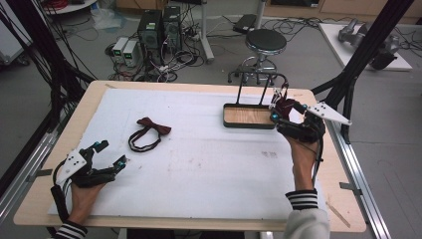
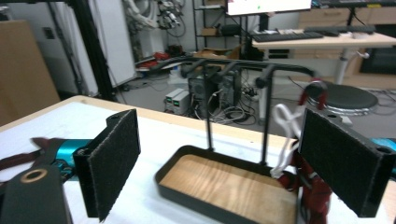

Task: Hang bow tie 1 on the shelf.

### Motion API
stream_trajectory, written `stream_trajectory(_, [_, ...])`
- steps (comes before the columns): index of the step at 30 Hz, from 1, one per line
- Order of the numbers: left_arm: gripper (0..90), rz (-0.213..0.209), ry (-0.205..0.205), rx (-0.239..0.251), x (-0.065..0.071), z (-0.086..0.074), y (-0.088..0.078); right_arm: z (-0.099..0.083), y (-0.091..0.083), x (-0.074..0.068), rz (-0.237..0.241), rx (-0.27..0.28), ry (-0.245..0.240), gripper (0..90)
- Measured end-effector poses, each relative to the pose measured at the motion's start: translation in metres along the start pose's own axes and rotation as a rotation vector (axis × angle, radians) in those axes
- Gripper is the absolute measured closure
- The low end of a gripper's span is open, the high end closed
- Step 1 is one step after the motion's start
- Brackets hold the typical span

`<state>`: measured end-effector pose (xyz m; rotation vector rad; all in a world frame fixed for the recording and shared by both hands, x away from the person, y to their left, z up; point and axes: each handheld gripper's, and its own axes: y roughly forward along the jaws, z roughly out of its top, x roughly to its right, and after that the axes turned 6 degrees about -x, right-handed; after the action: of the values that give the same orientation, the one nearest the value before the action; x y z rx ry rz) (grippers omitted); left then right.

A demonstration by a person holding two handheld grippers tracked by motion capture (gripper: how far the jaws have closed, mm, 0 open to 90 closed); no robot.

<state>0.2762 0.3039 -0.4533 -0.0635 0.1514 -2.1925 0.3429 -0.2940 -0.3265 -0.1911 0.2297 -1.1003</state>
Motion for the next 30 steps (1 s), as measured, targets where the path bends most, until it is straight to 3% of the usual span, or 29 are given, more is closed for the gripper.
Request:
stream_trajectory(4, [13.8, 0.000, 0.001, 0.000, 0.000, 0.000, 0.000, -0.008, -0.007, -0.010, 0.024, 0.010, -0.024, 11.9])
stream_trajectory(12, [13.8, 0.003, -0.001, 0.003, 0.000, 0.000, 0.000, -0.043, -0.024, -0.029, 0.081, 0.078, -0.038, 11.9])
stream_trajectory(13, [13.8, 0.003, -0.001, 0.003, 0.000, 0.000, 0.000, -0.043, -0.024, -0.029, 0.081, 0.078, -0.038, 11.9])
stream_trajectory(14, [13.8, 0.004, 0.001, 0.002, 0.000, 0.000, 0.000, -0.056, -0.029, -0.033, 0.079, 0.085, -0.046, 11.9])
stream_trajectory(19, [13.8, 0.006, 0.002, 0.001, 0.001, 0.000, 0.000, -0.081, -0.035, -0.039, 0.088, 0.123, -0.058, 11.9])
stream_trajectory(23, [13.8, 0.007, 0.003, 0.003, 0.001, 0.000, 0.000, -0.094, -0.039, -0.043, 0.093, 0.148, -0.077, 12.0])
stream_trajectory(27, [13.8, 0.008, 0.004, 0.003, 0.001, 0.000, 0.000, -0.107, -0.039, -0.048, 0.102, 0.145, -0.092, 11.9])
stream_trajectory(29, [13.8, 0.009, 0.003, 0.004, 0.001, 0.000, 0.000, -0.112, -0.039, -0.051, 0.091, 0.114, -0.111, 11.9])
stream_trajectory(30, [13.8, 0.009, 0.004, 0.004, 0.001, 0.000, 0.000, -0.116, -0.039, -0.051, 0.091, 0.128, -0.113, 11.9])
